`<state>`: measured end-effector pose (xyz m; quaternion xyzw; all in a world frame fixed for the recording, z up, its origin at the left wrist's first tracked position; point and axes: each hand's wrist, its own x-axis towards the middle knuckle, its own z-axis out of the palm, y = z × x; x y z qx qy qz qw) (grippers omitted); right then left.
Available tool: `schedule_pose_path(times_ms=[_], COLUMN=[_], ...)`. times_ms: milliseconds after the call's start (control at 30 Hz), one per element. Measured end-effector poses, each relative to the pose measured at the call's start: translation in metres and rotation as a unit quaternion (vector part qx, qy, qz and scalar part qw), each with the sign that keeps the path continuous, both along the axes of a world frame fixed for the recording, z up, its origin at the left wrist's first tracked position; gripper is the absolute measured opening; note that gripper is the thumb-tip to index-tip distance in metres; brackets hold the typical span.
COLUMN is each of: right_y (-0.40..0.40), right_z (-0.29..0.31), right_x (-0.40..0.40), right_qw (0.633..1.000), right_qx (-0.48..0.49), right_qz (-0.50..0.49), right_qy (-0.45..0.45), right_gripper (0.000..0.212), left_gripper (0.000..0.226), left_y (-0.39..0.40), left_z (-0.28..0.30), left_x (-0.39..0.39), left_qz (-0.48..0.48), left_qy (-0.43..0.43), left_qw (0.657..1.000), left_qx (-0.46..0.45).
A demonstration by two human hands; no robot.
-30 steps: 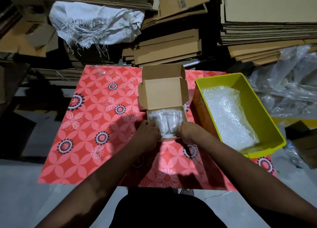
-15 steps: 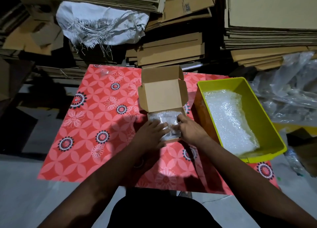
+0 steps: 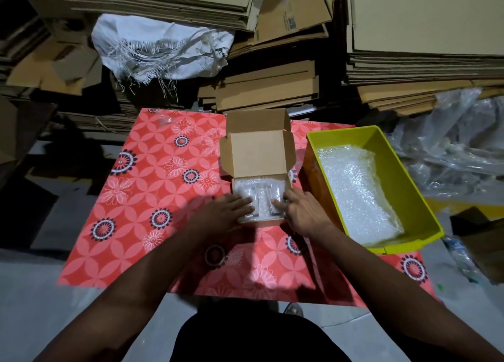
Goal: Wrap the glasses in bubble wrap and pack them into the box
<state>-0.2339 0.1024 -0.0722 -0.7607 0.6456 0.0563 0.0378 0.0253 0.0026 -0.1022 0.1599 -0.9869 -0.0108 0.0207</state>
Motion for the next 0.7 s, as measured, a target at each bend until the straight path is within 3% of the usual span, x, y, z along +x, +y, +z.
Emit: schedule_pose_path(times_ms=[167, 267, 333, 400, 433, 500, 567, 600, 700], right_y=[0.010, 0.010, 0.013, 0.017, 0.018, 0.020, 0.027, 0.030, 0.034], right_z=[0.000, 0.025, 0.047, 0.058, 0.055, 0.040, 0.020, 0.011, -0.005], right_x=[0.000, -0.011, -0.032, -0.068, -0.092, -0.129, -0.145, -0.146, -0.147], right_qw=[1.000, 0.988, 0.950, 0.897, 0.880, 0.884, 0.890, 0.893, 0.900], right_qx=[-0.026, -0.144, -0.260, -0.301, -0.264, -0.065, 0.140, 0.192, 0.161], right_qz=[-0.008, -0.035, -0.136, -0.288, -0.361, -0.443, -0.426, -0.402, -0.399], right_qy=[0.001, -0.047, -0.106, -0.147, -0.159, -0.136, -0.081, -0.058, -0.068], right_gripper=[0.059, 0.057, 0.038, 0.028, 0.028, 0.037, 0.058, 0.067, 0.063], left_gripper=[0.046, 0.056, 0.070, 0.072, 0.070, 0.065, 0.064, 0.064, 0.062], left_y=[0.004, 0.011, 0.018, 0.025, 0.029, 0.035, 0.040, 0.041, 0.039], left_z=[0.009, 0.004, 0.004, 0.000, -0.003, -0.006, -0.010, -0.010, -0.009], left_x=[0.001, -0.003, -0.006, -0.007, -0.009, -0.017, -0.025, -0.027, -0.032], left_qz=[0.012, 0.050, 0.117, 0.196, 0.223, 0.239, 0.236, 0.236, 0.237], left_qy=[0.028, 0.004, 0.003, 0.050, 0.075, 0.101, 0.114, 0.123, 0.132], left_qw=[1.000, 0.999, 0.991, 0.974, 0.964, 0.951, 0.950, 0.949, 0.947], left_qx=[-0.005, 0.022, 0.058, 0.099, 0.125, 0.166, 0.171, 0.171, 0.172])
